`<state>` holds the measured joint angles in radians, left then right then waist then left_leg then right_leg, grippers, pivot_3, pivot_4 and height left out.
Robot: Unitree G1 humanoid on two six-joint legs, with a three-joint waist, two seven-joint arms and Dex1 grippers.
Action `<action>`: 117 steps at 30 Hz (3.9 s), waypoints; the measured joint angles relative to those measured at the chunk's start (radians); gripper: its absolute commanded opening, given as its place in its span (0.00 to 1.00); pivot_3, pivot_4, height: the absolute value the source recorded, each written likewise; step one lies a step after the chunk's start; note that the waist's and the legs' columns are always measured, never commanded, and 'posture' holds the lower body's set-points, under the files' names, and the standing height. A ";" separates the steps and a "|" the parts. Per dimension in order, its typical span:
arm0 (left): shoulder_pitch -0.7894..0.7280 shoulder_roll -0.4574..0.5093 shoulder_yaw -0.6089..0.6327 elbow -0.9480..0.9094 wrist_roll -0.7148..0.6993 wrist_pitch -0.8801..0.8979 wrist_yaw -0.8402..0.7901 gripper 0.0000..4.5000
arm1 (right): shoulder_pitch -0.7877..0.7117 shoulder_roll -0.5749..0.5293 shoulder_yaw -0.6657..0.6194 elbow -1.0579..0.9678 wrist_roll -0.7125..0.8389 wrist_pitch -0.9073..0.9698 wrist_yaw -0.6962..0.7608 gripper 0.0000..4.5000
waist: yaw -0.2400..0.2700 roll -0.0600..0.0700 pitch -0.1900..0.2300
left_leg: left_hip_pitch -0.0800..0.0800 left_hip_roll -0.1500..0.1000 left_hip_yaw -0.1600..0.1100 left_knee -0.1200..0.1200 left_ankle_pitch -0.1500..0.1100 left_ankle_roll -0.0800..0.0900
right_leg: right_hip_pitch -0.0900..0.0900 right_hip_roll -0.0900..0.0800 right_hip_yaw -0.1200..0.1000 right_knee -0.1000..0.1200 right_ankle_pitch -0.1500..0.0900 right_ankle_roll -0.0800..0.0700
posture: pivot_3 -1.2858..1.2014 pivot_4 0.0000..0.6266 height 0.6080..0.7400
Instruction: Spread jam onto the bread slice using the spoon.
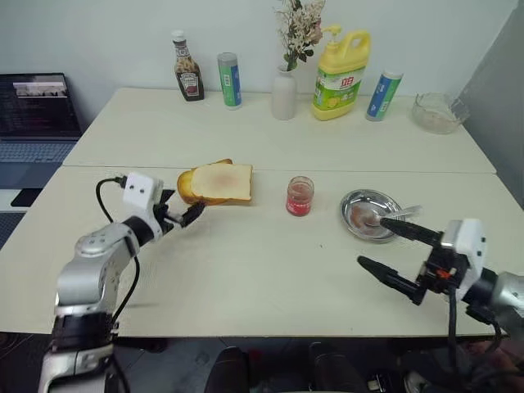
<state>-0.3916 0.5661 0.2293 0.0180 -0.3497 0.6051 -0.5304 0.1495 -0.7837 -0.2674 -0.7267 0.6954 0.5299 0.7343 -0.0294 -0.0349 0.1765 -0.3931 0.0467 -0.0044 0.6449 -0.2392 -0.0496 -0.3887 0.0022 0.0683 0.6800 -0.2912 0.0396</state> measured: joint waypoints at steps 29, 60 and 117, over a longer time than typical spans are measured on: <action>-0.377 -0.137 0.008 0.440 0.016 0.157 0.198 1.00 | -0.212 0.012 0.109 -0.002 0.074 0.093 -0.044 0.99 | 0.000 0.000 0.000 | -0.005 -0.001 -0.010 0.001 0.000 0.000 | -0.001 0.000 -0.009 0.000 0.001 -0.001 | 0.52 0.24 1.00; -0.149 0.037 0.121 -0.036 -0.391 0.748 -0.128 0.01 | -0.158 -0.035 0.042 -0.005 0.119 0.116 -0.001 1.00 | -0.001 0.000 0.000 | -0.006 -0.001 -0.013 0.000 0.000 -0.001 | -0.001 -0.001 -0.012 0.000 0.000 -0.002 | 0.52 0.24 1.00; 0.322 0.238 -0.194 -0.361 -0.026 -0.204 -0.342 0.97 | 0.001 -0.169 -0.002 -0.012 0.037 0.044 0.237 1.00 | 0.005 0.001 0.001 | -0.007 0.000 -0.018 0.000 0.000 -0.001 | 0.001 -0.002 -0.020 -0.001 -0.005 -0.008 | 0.52 0.24 1.00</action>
<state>-0.0692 0.8040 0.0356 -0.3435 -0.3762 0.4011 -0.8721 0.1502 -0.9526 -0.2698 -0.7383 0.7329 0.5738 0.9715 -0.0247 -0.0336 0.1773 -0.3997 0.0463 -0.0228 0.6446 -0.2391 -0.0504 -0.3877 0.0005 0.0482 0.6794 -0.2959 0.0314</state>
